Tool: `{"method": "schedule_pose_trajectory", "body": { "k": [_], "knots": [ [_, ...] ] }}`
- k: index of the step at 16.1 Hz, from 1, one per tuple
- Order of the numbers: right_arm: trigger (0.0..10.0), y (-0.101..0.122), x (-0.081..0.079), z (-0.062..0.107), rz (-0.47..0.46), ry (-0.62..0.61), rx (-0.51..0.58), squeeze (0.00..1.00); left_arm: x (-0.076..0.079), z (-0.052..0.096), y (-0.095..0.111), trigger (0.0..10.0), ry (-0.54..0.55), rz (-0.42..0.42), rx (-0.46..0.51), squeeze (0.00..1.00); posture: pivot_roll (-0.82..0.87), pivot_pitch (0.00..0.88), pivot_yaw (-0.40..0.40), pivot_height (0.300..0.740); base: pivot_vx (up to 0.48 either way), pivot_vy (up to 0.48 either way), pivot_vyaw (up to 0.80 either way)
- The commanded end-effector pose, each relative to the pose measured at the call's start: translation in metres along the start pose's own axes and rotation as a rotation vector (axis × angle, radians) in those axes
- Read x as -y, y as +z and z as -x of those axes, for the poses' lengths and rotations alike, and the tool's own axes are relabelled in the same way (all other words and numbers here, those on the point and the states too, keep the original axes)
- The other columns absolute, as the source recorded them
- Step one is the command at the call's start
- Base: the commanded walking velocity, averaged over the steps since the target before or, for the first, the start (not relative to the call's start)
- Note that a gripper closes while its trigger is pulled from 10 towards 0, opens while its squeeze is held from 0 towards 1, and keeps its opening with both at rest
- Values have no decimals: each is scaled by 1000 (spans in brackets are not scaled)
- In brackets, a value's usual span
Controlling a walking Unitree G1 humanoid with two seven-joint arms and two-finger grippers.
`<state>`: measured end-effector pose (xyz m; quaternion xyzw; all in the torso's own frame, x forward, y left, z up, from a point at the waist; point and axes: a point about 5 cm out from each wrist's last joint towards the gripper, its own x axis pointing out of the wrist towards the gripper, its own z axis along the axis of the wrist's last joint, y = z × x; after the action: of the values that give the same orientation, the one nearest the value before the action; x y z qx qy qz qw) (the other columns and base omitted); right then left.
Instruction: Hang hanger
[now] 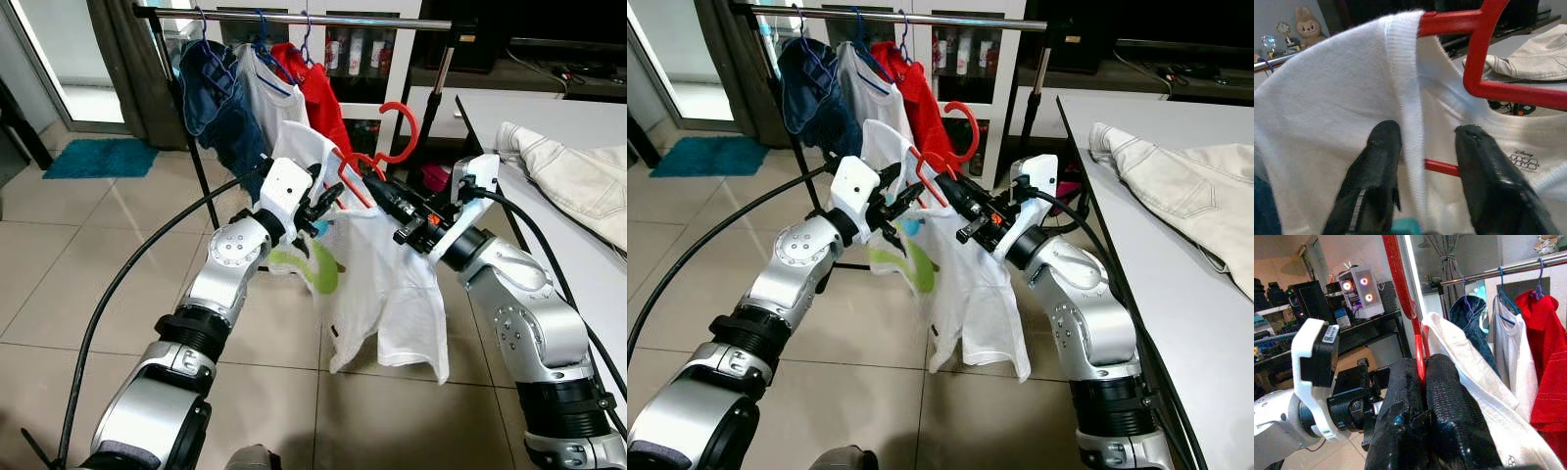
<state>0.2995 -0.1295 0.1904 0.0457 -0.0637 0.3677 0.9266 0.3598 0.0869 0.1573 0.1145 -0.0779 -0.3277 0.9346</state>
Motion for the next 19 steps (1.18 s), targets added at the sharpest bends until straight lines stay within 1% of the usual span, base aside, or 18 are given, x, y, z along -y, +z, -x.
{"method": "schedule_pose_trajectory", "body": {
  "k": [1, 12, 14, 17, 18, 19],
  "knots": [
    [10000, 5, -3, 2, 2, 20, 20, 0, -4, -3, 6, 0, -3, -20, 14, 0, 44, 0, 55, 740, 0, 0, 0],
    [10000, 5, -3, 3, -1, 20, 23, 0, -14, -2, 4, 0, 73, -4, 5, 0, 38, 0, 60, 740, 0, 0, 0],
    [10000, -1, -1, 3, 3, -12, -15, 0, -12, -2, 8, 0, 67, 21, 35, 0, 38, 0, 62, 740, 0, 0, 0],
    [10000, -1, -1, 3, -6, -17, -10, 0, -7, 2, 6, 0, 55, 32, 48, 0, 37, 0, 64, 740, 0, 0, 0],
    [10000, -1, -1, 3, -8, -19, -9, 0, -5, 3, 6, 0, 53, 32, 52, 0, 37, 0, 64, 740, 0, 0, 0],
    [10000, -1, 0, 4, -13, -21, -6, 0, -2, 3, 6, 0, 42, 7, 54, 0, 37, 0, 64, 740, 0, 0, 0]
  ]
}}
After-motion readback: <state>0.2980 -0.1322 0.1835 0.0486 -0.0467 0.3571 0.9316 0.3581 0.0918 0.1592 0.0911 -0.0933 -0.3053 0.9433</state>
